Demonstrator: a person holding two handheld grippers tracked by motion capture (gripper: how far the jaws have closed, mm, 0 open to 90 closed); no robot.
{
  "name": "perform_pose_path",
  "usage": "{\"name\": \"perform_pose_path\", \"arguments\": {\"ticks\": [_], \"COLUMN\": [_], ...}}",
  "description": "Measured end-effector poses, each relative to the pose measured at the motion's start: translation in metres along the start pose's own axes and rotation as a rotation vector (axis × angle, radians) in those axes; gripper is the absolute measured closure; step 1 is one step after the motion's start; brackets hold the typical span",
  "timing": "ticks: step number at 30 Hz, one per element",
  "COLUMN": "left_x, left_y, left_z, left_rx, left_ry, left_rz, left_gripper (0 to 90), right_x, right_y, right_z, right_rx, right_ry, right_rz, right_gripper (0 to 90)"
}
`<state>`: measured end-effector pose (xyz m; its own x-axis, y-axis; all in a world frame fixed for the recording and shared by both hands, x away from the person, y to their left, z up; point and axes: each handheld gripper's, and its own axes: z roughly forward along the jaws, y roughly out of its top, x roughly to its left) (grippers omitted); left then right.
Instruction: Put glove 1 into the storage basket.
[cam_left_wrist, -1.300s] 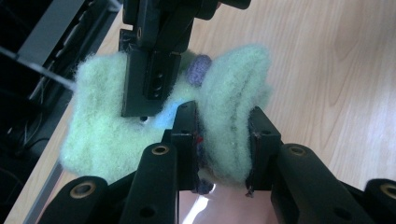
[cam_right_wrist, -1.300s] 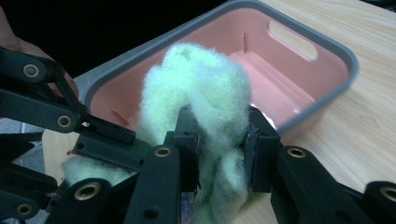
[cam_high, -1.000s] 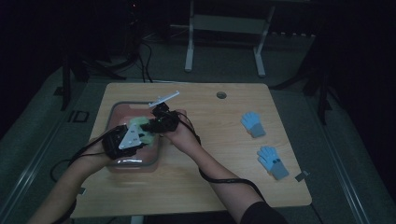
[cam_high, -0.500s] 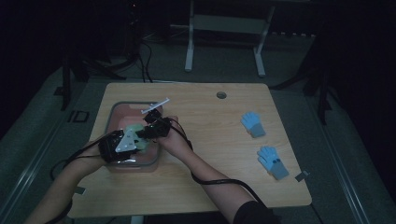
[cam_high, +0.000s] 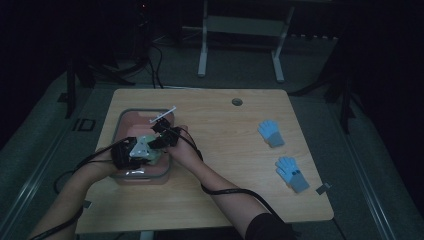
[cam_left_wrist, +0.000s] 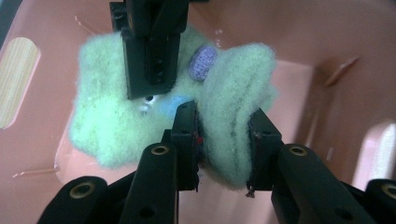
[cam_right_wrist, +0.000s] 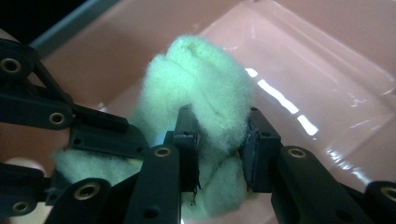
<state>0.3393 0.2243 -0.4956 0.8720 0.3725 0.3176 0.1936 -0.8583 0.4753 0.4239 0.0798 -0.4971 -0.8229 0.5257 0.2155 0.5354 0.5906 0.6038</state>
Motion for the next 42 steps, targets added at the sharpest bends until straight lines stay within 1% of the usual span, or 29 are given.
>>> {"name": "perform_pose_path", "arguments": {"ticks": [1, 3, 4, 6, 7, 8, 9, 10, 13, 14, 15, 17, 19, 20, 22, 23, 25, 26, 27, 28, 29, 30, 32, 33, 34, 36, 37, 39, 42], "left_x": [0.001, 0.006, 0.008, 0.010, 0.010, 0.010, 0.010, 0.009, 0.009, 0.009, 0.008, 0.008, 0.007, 0.007, 0.008, 0.008, 0.009, 0.009, 0.009, 0.009, 0.008, 0.007, 0.006, 0.005, 0.004, 0.003, 0.003, 0.001, -0.004], "left_y": [0.000, 0.001, 0.002, 0.003, 0.003, 0.003, 0.003, 0.002, 0.001, 0.001, 0.001, 0.000, 0.001, 0.002, 0.004, 0.004, 0.006, 0.006, 0.007, 0.009, 0.011, 0.013, 0.019, 0.022, 0.026, 0.033, 0.037, 0.043, 0.056], "left_z": [0.002, 0.005, 0.006, 0.010, 0.011, 0.013, 0.015, 0.015, 0.014, 0.013, 0.013, 0.010, 0.006, 0.004, -0.001, -0.003, -0.007, -0.009, -0.011, -0.013, -0.015, -0.017, -0.020, -0.021, -0.023, -0.026, -0.028, -0.029, -0.029], "left_rx": [0.003, 0.007, 0.016, 0.047, 0.067, 0.080, 0.089, 0.091, 0.088, 0.086, 0.088, 0.077, 0.077, 0.074, 0.071, 0.063, 0.066, 0.059, 0.053, 0.047, 0.032, 0.021, 0.006, -0.002, -0.010, -0.035, -0.048, -0.068, -0.078], "left_ry": [-0.004, -0.029, -0.032, -0.053, -0.053, -0.066, -0.070, -0.065, -0.066, -0.072, -0.066, -0.067, -0.064, -0.065, -0.049, -0.055, -0.045, -0.051, -0.050, -0.045, -0.051, -0.052, -0.048, -0.046, -0.040, -0.045, -0.054, -0.067, -0.075], "left_rz": [0.005, -0.012, -0.008, -0.016, -0.015, -0.026, -0.027, -0.030, -0.058, -0.071, -0.078, -0.111, -0.140, -0.164, -0.213, -0.225, -0.251, -0.258, -0.259, -0.269, -0.274, -0.273, -0.272, -0.267, -0.268, -0.265, -0.272, -0.273, -0.247], "left_gripper": [70.4, 70.0, 69.6, 67.9, 66.4, 63.5, 61.5, 59.9, 53.1, 49.9, 47.5, 43.9, 41.1, 40.9, 39.7, 39.7, 39.7, 39.7, 39.7, 39.7, 39.7, 39.8, 39.8, 40.5, 40.9, 41.5, 41.6, 41.6, 41.6], "right_x": [0.000, 0.000, -0.001, -0.002, -0.003, -0.003, -0.003, -0.004, -0.005, -0.005, -0.005, -0.003, -0.003, -0.002, -0.001, -0.001, 0.001, 0.002, 0.004, 0.004, 0.005, 0.005, 0.005, 0.004, 0.004, 0.003, 0.002, -0.001, -0.006], "right_y": [0.001, 0.003, 0.003, 0.005, 0.005, 0.005, 0.005, 0.005, 0.003, 0.002, 0.002, 0.002, 0.001, 0.001, 0.001, 0.000, 0.000, -0.001, -0.002, -0.003, -0.004, -0.005, -0.007, -0.008, -0.009, -0.012, -0.013, -0.018, -0.026], "right_z": [0.001, 0.002, 0.002, 0.003, 0.003, 0.003, 0.003, 0.003, 0.003, 0.002, 0.000, -0.003, -0.007, -0.010, -0.016, -0.019, -0.025, -0.028, -0.031, -0.034, -0.038, -0.042, -0.050, -0.054, -0.058, -0.066, -0.071, -0.080, -0.092], "right_rx": [0.004, 0.006, 0.012, 0.017, 0.019, 0.021, 0.023, 0.022, 0.021, 0.019, 0.015, 0.008, 0.001, -0.002, -0.011, -0.015, -0.022, -0.026, -0.027, -0.033, -0.038, -0.045, -0.054, -0.062, -0.064, -0.071, -0.074, -0.082, -0.095], "right_ry": [-0.007, -0.018, -0.020, -0.022, -0.020, -0.022, -0.021, -0.019, -0.013, -0.009, -0.005, 0.003, 0.011, 0.015, 0.025, 0.033, 0.041, 0.050, 0.049, 0.043, 0.048, 0.059, 0.059, 0.070, 0.071, 0.064, 0.062, 0.065, 0.059], "right_rz": [-0.003, -0.003, -0.008, -0.008, -0.001, -0.003, -0.003, -0.002, -0.002, 0.000, -0.002, -0.005, -0.009, -0.015, -0.022, -0.020, -0.022, -0.025, -0.033, -0.045, -0.051, -0.048, -0.063, -0.066, -0.071, -0.081, -0.081, -0.087, -0.087], "right_gripper": [69.8, 67.8, 65.9, 62.6, 61.5, 59.0, 57.7, 56.5, 56.3, 56.2, 55.9, 54.7, 54.9, 54.8, 54.7, 54.4, 53.9, 53.1, 52.5, 52.2, 51.2, 50.2, 49.5, 48.9, 49.0, 49.7, 49.8, 50.0, 50.5]}}
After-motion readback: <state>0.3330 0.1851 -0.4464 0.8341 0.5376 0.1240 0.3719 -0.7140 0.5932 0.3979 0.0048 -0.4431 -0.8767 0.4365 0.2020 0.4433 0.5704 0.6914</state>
